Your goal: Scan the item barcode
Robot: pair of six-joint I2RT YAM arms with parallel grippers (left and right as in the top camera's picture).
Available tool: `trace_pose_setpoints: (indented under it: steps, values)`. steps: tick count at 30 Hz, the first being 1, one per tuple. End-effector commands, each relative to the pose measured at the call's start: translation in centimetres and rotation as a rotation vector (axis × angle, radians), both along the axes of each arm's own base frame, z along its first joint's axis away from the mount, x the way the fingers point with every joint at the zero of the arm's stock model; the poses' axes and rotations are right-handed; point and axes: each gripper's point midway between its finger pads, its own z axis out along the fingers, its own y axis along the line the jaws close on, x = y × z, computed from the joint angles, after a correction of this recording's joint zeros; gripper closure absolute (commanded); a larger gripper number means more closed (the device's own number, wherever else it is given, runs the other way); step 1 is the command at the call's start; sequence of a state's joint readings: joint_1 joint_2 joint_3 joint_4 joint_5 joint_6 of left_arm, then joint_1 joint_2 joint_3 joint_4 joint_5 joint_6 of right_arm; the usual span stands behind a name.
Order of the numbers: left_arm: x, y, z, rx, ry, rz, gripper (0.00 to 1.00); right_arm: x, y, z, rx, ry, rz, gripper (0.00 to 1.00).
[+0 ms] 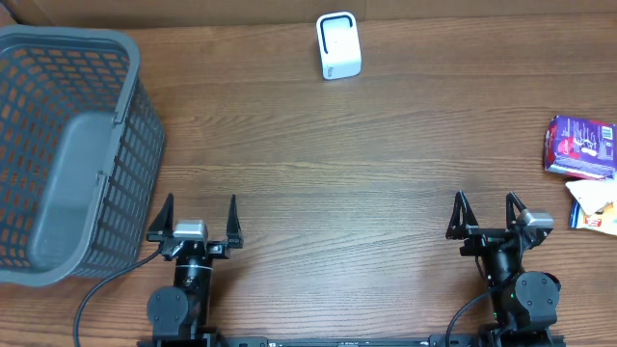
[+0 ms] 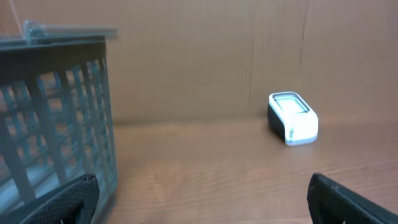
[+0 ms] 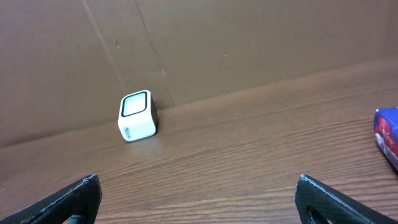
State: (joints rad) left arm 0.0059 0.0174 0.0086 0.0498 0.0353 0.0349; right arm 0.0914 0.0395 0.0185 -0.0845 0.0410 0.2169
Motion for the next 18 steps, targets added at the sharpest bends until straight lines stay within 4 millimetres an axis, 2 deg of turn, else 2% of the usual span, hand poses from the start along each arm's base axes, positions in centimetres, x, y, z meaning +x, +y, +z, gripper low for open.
trace_pose_setpoints:
  steps: [1, 18]
  values:
    - [-0.11, -0.40, -2.77, 0.036, 0.106, -0.021, 0.00, 0.06, -0.02, -0.48, 0.007, 0.009, -0.001, 0.00]
    - [-0.12, -0.32, -2.98, 0.032, 0.116, -0.017, 0.00, 0.06, -0.02, -0.48, 0.007, 0.009, -0.001, 0.00]
